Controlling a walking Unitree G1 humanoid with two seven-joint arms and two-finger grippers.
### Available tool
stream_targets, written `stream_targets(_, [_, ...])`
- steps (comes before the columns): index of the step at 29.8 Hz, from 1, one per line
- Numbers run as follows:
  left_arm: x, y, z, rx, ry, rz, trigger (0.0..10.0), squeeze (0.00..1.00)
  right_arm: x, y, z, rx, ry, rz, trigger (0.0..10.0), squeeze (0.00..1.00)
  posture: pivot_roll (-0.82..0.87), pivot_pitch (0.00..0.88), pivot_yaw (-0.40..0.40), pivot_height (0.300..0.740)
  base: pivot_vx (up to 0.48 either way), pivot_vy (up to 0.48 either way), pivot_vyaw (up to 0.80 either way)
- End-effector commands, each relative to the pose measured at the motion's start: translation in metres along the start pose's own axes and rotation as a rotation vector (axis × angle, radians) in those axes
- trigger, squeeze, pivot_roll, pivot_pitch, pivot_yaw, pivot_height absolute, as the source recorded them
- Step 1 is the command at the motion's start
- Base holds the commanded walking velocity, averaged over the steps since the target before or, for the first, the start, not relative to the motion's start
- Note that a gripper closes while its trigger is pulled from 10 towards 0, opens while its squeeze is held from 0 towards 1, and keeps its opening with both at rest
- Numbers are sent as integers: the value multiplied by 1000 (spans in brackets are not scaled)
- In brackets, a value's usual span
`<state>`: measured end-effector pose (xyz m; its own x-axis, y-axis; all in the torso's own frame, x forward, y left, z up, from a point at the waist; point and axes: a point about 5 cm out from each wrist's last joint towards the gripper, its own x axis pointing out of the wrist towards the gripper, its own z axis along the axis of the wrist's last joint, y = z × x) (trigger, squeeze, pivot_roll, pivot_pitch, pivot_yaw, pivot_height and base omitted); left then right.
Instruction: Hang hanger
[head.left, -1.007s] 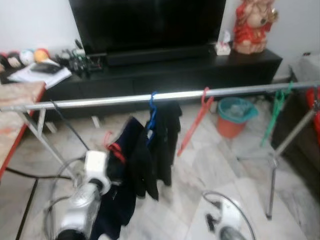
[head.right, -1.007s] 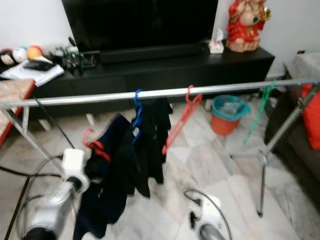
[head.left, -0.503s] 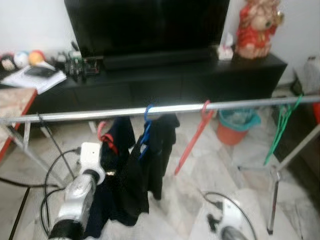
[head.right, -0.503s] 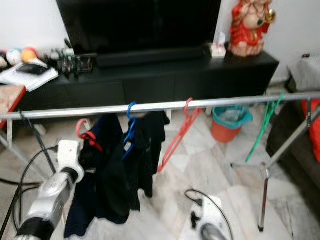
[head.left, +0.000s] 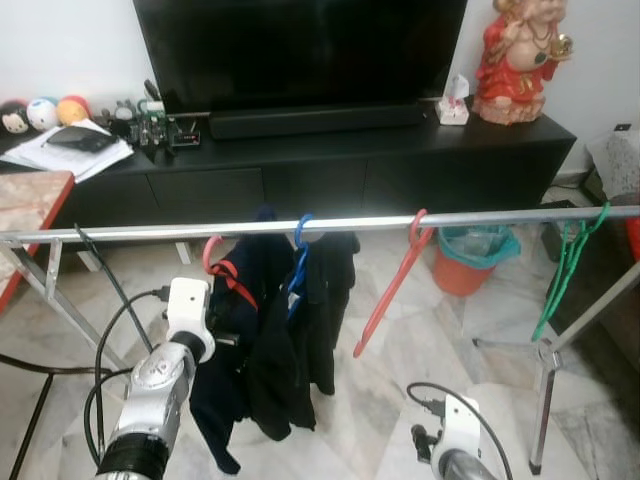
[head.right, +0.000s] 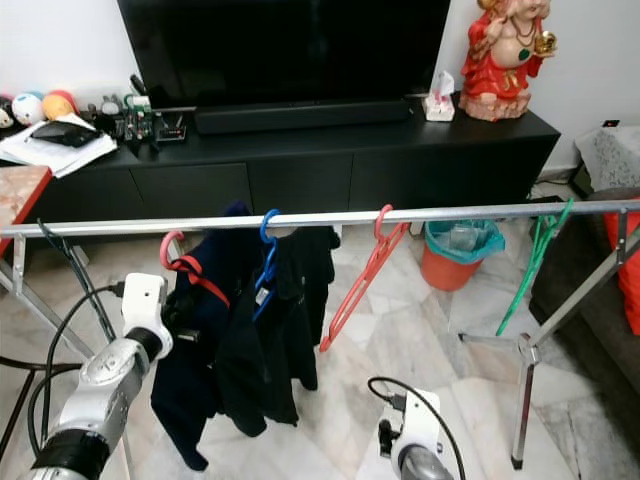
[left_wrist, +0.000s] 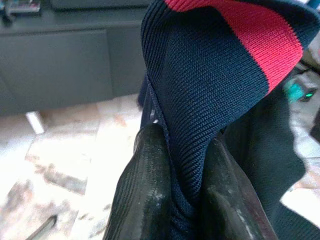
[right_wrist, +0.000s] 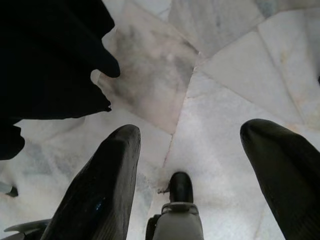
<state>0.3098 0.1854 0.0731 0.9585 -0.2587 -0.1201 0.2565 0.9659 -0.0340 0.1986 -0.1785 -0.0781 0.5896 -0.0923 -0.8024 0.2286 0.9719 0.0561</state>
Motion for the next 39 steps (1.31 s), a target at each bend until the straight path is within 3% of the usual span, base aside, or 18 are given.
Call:
stream_targets(1, [3,-2,15,31,-56,-40,10000,0,0,4,1,-2,0,7,10000,0,61,0,29,740,0,0,0])
stream_targets(8, [22,-6,21,93,-6,-78,10000,0,0,8,0,21,0,10,10000,0,60,0,46,740,0,0,0])
stream_targets(12, [32,1,25,105,27,12,10000,0,0,9,0,29,-1,10,10000,0,58,0,49,740,0,0,0])
stream_targets(18, [44,11,29,19,61,151,10000,0,0,9,2,28,-4,9,10000,0,54,0,51,740,0,0,0])
stream_targets(26, [44,14,16,0,145,230,10000,0,1,8,3,27,-6,9,10000,0,55,0,42,740,0,0,0])
stream_targets(34, [38,15,-3,5,262,202,10000,0,1,7,3,25,-6,10,10000,0,51,0,43,740,0,0,0])
stream_targets(39, [36,14,-7,7,273,196,10000,0,1,8,3,26,-6,11,10000,0,51,0,45,740,0,0,0])
